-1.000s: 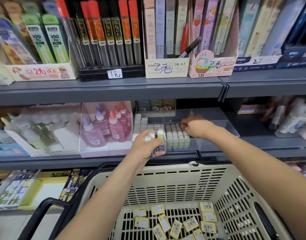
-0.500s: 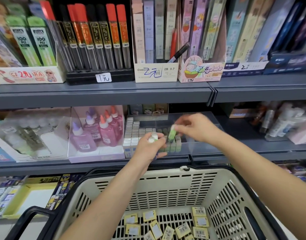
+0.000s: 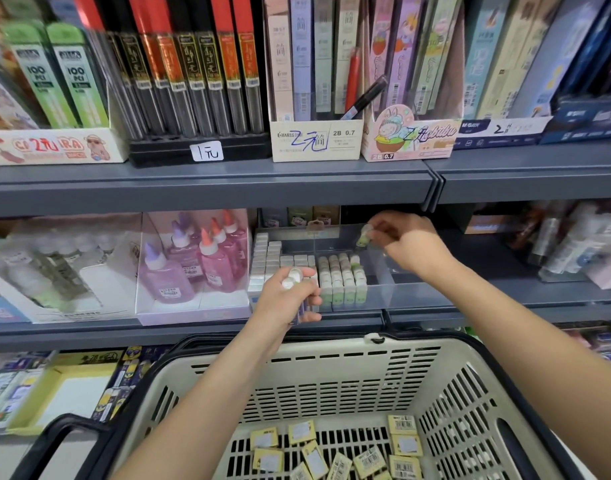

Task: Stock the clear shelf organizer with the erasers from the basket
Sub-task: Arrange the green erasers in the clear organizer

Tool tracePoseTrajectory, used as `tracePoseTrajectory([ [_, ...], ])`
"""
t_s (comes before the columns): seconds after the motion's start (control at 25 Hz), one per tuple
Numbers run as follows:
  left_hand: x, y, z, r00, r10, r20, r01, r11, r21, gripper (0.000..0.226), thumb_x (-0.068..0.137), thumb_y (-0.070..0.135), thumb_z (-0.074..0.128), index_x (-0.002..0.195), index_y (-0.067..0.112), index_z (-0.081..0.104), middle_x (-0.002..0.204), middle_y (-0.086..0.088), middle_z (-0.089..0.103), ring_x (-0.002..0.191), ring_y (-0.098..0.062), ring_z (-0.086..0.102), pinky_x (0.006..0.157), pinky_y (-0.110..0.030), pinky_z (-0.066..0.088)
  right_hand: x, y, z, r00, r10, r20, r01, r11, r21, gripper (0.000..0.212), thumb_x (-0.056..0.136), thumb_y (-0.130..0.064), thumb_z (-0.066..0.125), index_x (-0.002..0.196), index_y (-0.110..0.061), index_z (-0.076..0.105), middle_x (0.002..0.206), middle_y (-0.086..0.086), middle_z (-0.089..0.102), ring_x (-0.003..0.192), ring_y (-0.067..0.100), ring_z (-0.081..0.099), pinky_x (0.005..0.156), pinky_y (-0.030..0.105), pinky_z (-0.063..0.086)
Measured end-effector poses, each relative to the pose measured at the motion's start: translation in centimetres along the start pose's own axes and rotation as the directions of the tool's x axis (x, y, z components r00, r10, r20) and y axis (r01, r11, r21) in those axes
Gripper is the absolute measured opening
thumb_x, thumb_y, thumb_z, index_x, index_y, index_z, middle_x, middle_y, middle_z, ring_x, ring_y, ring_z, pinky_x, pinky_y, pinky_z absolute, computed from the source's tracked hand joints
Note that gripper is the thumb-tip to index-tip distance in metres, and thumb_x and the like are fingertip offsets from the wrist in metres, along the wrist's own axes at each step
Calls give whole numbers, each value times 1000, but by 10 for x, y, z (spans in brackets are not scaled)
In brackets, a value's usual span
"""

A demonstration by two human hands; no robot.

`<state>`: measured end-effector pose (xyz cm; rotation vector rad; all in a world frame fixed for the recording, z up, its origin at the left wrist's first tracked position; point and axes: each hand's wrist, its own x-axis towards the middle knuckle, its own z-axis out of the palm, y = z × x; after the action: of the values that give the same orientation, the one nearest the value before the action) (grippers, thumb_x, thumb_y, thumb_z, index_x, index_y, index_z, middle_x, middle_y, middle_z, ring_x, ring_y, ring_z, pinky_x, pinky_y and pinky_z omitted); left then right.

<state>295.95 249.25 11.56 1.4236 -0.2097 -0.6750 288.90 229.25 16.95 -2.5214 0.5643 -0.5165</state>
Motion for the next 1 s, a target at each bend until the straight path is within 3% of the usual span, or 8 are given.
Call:
tracePoseTrajectory([
  [0.2, -3, 0, 3, 1000, -2, 28, 3, 1000, -7, 15, 84, 0, 57, 88, 14, 62, 66, -3, 63, 56, -10, 61, 47, -26, 53, -4, -2, 14, 983, -11, 183, 41, 987, -158, 13, 90, -18, 55, 99, -18, 65, 94, -2, 68, 92, 19, 63, 77, 18, 42],
  [0.4, -5, 0, 3, 1000, 1, 31, 0, 1000, -19, 14, 84, 0, 57, 88, 13, 61, 66, -3, 62, 57, -11, 61, 47, -25, 52, 2, -7, 23, 957, 117, 266, -68, 980, -186, 16, 94, -20, 48, 105, -13, 58, 105, 9, 68, 94, 29, 63, 87, 36, 51],
  [0.56, -5, -1, 4, 999, -12, 30, 12, 1000, -13, 14, 84, 0, 57, 87, 14, 61, 61, 0, 63, 56, -11, 61, 47, -25, 52, 7, -10, 20, 924, 171, 343, -95, 969, -226, 13, 94, -16, 49, 102, -12, 59, 105, 8, 68, 92, 26, 64, 84, 37, 53],
  [0.72, -7, -2, 7, 999, -24, 41, 25, 1000, -16, 14, 84, 1, 57, 87, 14, 61, 60, 1, 63, 57, -11, 62, 47, -25, 52, 14, -18, 14, 911, 194, 364, -82, 950, -302, 24, 92, -28, 54, 100, -11, 68, 94, 4, 70, 90, 21, 64, 83, 28, 50],
  [0.88, -10, 1, 4, 999, -18, 37, 18, 1000, -19, 13, 85, 1, 57, 87, 14, 60, 63, -2, 63, 57, -12, 61, 47, -25, 51, 13, -19, 18, 917, 142, 373, -20, 950, -312, 25, 94, -17, 47, 114, -19, 63, 121, 3, 62, 106, 24, 59, 92, 29, 47],
  [1.0, -11, 3, 0, 1000, -15, 25, 16, 1000, -19, 13, 85, 1, 57, 88, 13, 60, 65, -3, 62, 57, -12, 61, 47, -25, 52, 11, -15, 19, 924, 107, 366, 17, 947, -321, 29, 93, -18, 43, 112, -17, 65, 124, 5, 62, 110, 27, 57, 97, 33, 45],
])
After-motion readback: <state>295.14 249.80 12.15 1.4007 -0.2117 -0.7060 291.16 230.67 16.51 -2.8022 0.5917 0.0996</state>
